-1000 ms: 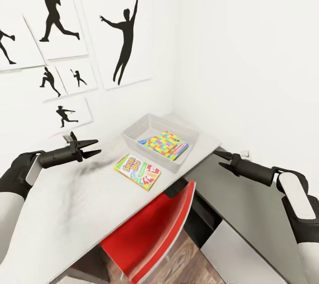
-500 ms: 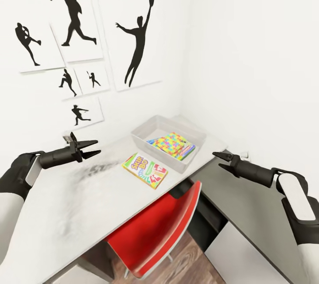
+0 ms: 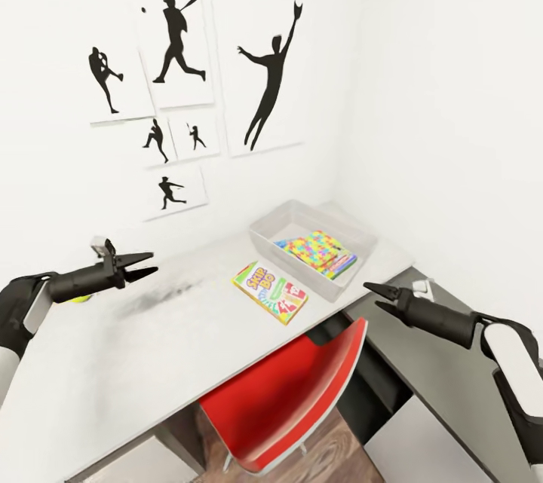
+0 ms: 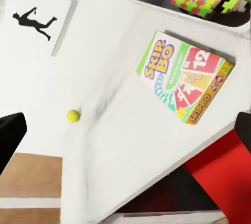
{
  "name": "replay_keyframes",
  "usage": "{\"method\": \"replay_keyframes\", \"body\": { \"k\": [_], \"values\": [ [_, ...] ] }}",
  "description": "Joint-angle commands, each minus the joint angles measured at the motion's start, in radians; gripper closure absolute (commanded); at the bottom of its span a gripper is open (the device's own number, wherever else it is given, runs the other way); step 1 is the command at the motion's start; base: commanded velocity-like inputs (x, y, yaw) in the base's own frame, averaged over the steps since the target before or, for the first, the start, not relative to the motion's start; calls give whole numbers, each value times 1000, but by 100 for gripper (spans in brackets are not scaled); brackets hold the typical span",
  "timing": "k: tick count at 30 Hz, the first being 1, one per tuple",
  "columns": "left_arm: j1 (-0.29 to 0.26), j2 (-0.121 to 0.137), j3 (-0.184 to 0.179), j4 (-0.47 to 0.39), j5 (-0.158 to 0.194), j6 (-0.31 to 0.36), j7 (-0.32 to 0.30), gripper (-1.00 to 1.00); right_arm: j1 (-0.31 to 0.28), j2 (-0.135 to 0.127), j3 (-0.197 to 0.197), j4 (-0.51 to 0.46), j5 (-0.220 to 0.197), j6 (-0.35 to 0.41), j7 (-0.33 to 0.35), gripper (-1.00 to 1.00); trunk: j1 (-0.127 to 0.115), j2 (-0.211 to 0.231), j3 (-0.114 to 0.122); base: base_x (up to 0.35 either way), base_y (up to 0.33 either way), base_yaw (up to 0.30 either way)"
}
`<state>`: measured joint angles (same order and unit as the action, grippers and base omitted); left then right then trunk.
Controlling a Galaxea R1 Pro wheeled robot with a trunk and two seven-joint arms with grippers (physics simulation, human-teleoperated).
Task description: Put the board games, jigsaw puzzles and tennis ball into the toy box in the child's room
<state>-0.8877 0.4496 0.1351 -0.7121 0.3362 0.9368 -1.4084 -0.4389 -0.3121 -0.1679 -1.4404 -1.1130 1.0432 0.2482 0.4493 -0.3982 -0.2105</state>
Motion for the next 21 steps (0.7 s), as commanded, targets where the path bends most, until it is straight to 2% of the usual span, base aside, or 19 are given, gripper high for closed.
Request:
{"method": "replay_keyframes", "body": {
  "k": [1, 2, 7, 11, 13, 17, 21],
  "values": [
    [8, 9, 0, 0, 3, 10, -16, -100, 19, 0, -2, -29, 11, 4, 13, -100, 1, -2, -1, 0, 0, 243],
    [13, 13, 0, 0, 3, 10, -26, -100, 28, 0, -3, -41, 10, 4, 14, -100, 1, -2, 0, 0, 0, 243],
    [66, 44, 0, -1, -4, -7, -162, -100, 90, -1, -13, -93, 9, 4, 37, -100, 1, -2, 4, 0, 0, 244],
    [124, 91, 0, -1, 1, -36, -162, -100, 160, 0, -30, -103, 11, 4, 125, -100, 1, -2, 8, 0, 0, 244],
    [146, 103, 0, -1, 3, -43, -162, -100, 194, 1, -43, -110, 11, 4, 164, -100, 1, -2, 10, 0, 0, 244],
    [200, 115, 0, -1, 3, -65, -162, -100, 254, 2, -67, -124, 12, 4, 228, -100, 1, -2, 14, 0, 0, 244],
    [276, 117, 2, -1, 5, -88, -162, -100, 275, 1, -80, -131, 12, 4, 260, -100, 1, -2, 17, 0, 0, 244]
  ]
}}
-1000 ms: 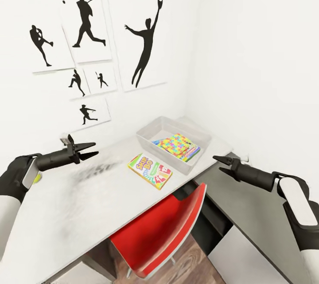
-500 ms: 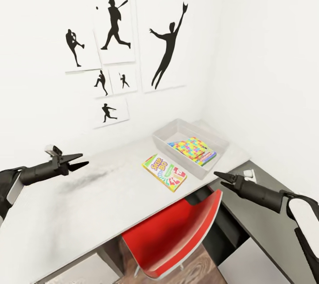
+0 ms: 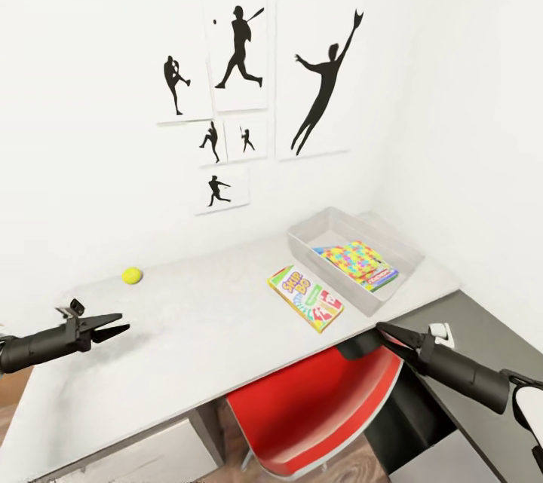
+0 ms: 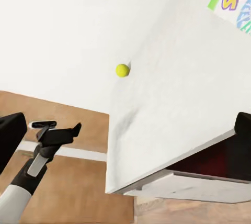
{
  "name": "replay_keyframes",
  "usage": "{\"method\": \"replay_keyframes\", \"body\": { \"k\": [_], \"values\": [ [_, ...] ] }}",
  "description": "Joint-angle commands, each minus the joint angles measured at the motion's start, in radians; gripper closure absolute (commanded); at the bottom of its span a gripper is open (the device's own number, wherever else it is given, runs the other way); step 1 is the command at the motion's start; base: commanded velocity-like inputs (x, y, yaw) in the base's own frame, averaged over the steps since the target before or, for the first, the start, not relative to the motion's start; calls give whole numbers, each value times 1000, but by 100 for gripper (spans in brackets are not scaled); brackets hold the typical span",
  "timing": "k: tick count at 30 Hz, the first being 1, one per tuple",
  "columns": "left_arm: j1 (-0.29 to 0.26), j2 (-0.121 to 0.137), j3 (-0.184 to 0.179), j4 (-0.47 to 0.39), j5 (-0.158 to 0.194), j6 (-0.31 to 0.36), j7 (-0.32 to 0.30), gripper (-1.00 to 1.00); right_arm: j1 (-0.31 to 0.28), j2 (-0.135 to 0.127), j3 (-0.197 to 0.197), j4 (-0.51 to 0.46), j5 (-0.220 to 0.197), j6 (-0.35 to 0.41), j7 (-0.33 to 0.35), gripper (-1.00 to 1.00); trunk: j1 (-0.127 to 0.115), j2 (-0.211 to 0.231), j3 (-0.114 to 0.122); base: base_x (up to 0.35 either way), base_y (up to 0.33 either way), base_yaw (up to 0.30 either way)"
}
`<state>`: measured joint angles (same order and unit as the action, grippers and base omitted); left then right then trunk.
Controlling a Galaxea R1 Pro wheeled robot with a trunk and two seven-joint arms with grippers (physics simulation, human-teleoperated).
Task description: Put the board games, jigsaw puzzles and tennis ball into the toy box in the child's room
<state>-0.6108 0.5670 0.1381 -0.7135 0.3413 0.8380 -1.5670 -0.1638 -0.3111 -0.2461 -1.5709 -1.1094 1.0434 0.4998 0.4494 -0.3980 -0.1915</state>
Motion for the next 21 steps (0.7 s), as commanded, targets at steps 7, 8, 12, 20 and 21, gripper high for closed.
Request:
{"method": "replay_keyframes", "body": {
  "k": [7, 8, 12, 20, 21],
  "values": [
    [58, 24, 36, -12, 2, 6, -4, -100, 4, 2, -4, -1, 8, 4, 20, -100, 1, -2, 4, 0, 0, 244],
    [60, 30, 46, -13, 2, 6, -4, -100, 4, 3, -4, -1, 8, 4, 20, -100, 1, -2, 5, 0, 0, 244],
    [64, 37, 62, -15, 2, 6, -4, -100, 4, 6, -4, 1, 9, 4, 20, -100, 1, -2, 7, 0, 0, 201],
    [65, 38, 66, -15, 2, 4, -4, -100, 4, 11, -5, 7, 18, 4, 18, -100, 1, -2, 8, 0, 0, 31],
    [65, 39, 67, -15, 2, 4, -4, -100, 4, 12, -5, 8, 18, 4, 17, -100, 1, -2, 8, 0, 0, 3]
  ]
}}
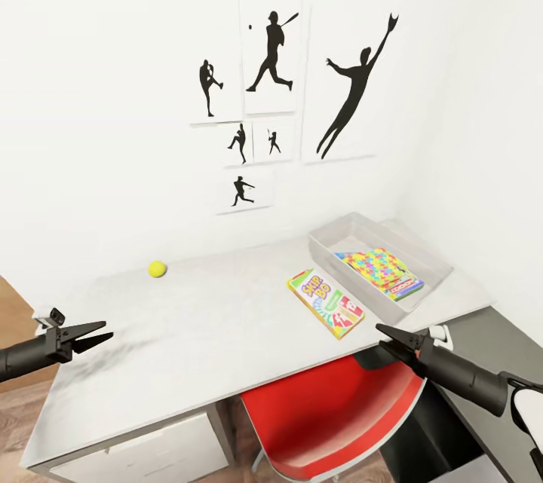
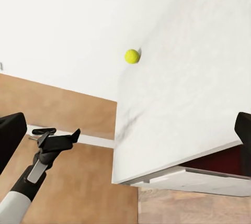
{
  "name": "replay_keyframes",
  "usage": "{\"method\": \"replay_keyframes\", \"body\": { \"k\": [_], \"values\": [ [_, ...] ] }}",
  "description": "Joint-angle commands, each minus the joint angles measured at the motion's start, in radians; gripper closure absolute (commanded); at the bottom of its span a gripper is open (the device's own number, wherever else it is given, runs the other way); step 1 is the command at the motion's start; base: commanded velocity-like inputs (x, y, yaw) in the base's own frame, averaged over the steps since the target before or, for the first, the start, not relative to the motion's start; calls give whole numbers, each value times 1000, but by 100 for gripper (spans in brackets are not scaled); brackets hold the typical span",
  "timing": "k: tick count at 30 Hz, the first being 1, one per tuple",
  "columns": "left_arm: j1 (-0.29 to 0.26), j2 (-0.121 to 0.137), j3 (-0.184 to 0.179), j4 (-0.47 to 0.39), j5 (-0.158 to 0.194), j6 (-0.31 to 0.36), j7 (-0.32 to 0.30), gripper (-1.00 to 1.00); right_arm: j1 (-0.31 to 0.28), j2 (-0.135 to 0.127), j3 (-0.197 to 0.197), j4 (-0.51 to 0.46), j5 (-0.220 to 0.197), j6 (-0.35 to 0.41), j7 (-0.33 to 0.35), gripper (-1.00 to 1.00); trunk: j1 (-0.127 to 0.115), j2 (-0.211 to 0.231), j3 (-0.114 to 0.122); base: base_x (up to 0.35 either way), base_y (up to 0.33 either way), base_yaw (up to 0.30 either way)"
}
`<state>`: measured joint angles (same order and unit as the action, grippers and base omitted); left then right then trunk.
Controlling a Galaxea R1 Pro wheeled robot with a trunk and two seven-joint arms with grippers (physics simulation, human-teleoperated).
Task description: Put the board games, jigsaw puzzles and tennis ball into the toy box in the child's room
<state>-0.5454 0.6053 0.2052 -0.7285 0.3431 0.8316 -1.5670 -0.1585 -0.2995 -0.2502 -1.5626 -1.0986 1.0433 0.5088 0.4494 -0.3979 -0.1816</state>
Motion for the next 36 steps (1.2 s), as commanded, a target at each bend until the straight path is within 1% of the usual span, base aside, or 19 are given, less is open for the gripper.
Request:
{"method": "replay_keyframes", "body": {
  "k": [1, 6, 18, 23, 36],
  "values": [
    [-1, 0, 0, 0, 0, 10, -4, -100, -1, 0, -1, 1, 8, 4, 8, -100, 1, -2, -2, 0, 0, 2],
    [-1, -5, 0, 0, -1, 9, -4, -100, -1, 1, -2, 0, 8, 4, 8, -100, 1, -2, -2, 0, 0, 0],
    [-1, -8, 0, 0, -1, -4, -4, -100, -1, 3, -1, -1, 8, 4, 6, -100, 1, -2, -2, 0, 0, 8],
    [-1, -9, 0, 0, -1, -5, -4, -100, -1, 3, -1, -1, 8, 4, 6, -100, 1, -2, -2, 0, 0, 221],
    [-1, -9, 0, 0, -1, -5, -4, -100, -1, 3, 0, -1, 7, 4, 6, -100, 1, -2, -2, 0, 0, 286]
  ]
}}
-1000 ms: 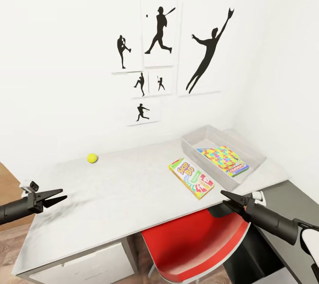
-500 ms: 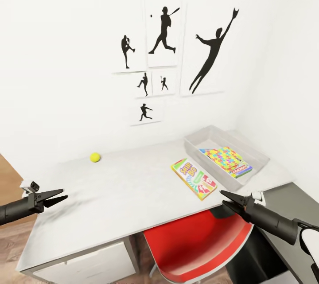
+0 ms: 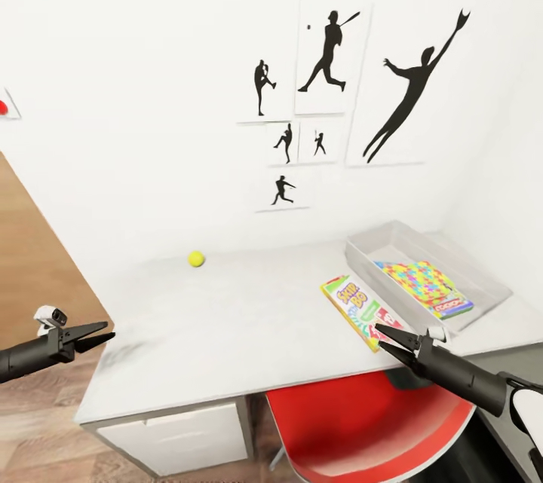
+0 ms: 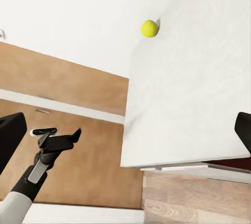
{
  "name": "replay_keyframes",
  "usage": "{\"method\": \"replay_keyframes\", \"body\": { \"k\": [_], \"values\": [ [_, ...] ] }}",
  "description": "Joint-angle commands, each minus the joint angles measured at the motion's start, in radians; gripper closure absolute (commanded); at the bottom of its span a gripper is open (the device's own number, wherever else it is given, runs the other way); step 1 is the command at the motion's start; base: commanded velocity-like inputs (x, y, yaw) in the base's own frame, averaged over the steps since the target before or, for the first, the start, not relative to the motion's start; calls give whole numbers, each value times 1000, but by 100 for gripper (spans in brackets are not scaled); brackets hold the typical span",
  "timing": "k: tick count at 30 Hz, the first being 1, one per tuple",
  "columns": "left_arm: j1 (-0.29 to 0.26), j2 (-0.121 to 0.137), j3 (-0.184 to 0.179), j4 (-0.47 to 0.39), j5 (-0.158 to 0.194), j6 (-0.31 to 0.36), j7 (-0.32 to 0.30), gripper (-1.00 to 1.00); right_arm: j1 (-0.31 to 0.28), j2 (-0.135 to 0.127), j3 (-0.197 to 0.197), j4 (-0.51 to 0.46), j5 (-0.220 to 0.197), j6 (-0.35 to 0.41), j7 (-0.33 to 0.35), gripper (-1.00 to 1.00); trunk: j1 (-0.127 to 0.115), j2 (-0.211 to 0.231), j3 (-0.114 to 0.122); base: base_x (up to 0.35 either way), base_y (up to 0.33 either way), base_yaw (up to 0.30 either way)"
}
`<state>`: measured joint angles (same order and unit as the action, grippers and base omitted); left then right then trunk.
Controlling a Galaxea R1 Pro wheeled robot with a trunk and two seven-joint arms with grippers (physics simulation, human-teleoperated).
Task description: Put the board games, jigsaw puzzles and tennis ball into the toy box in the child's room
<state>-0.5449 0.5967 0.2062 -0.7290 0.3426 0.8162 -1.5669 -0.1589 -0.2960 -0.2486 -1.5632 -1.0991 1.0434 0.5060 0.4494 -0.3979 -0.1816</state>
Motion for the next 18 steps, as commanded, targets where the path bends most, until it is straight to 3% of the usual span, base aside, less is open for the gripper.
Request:
{"method": "replay_keyframes", "body": {
  "k": [1, 6, 15, 18],
  "values": [
    [-1, 0, -1, 0, -1, 11, -4, -100, -1, 0, -2, 0, 8, 4, 9, -100, 1, -2, -2, 0, 0, 290],
    [-1, 0, -1, 0, -1, 10, -4, -100, -1, 0, -2, 0, 7, 4, 11, -100, 1, -2, -2, 0, 0, 157],
    [-1, 0, -1, 0, -1, 9, -4, -100, -1, 4, 9, -5, 10, 4, -4, -100, 1, -2, -3, 0, 0, 8],
    [-1, 0, -1, 0, -1, 9, -4, -100, -5, 8, 11, -12, 10, 4, -44, -100, 1, -2, -3, 0, 0, 0]
  ]
}}
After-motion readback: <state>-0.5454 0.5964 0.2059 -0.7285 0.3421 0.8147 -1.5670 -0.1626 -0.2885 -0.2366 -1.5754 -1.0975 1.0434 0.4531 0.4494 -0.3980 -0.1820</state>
